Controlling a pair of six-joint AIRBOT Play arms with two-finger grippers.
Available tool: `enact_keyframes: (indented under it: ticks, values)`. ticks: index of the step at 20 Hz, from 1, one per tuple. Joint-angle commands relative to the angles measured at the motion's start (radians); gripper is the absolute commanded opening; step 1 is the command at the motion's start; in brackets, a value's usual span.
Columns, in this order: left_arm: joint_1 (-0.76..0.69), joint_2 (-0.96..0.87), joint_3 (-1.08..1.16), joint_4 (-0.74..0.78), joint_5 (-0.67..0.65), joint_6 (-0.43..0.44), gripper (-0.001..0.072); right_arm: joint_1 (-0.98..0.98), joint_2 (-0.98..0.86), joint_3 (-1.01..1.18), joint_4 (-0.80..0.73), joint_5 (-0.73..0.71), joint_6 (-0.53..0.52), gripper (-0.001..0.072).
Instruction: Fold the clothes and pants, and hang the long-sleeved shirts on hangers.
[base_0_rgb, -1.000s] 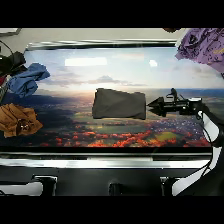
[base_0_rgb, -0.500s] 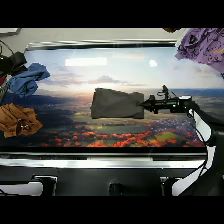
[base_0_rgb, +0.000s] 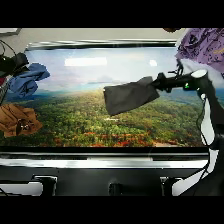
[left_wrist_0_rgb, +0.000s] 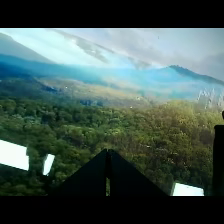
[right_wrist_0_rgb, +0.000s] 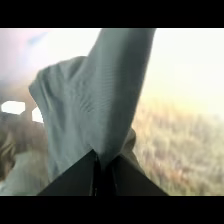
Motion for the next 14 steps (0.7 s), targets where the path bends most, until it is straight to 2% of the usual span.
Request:
enact_keyframes:
  ticks: [1, 3, 9, 14]
  values:
    - [-0.002, -0.001, 0.000, 0.000, -0.003, 0.000, 0.0020, -0.035, 0.003, 0.169, -0.139, -0.040, 0.193, 0.0035]
    - [-0.002, -0.001, 0.000, 0.000, -0.004, 0.000, 0.0020, -0.092, 0.003, 0.224, -0.164, -0.060, 0.279, 0.0035]
    - [0.008, -0.001, 0.000, 0.002, -0.010, 0.022, 0.0020, -0.320, 0.034, 0.299, -0.198, -0.078, 0.422, 0.0034]
    - [0.027, -0.001, 0.000, 0.002, -0.010, 0.021, 0.0020, -0.485, 0.093, 0.299, -0.428, -0.014, 0.582, 0.0035]
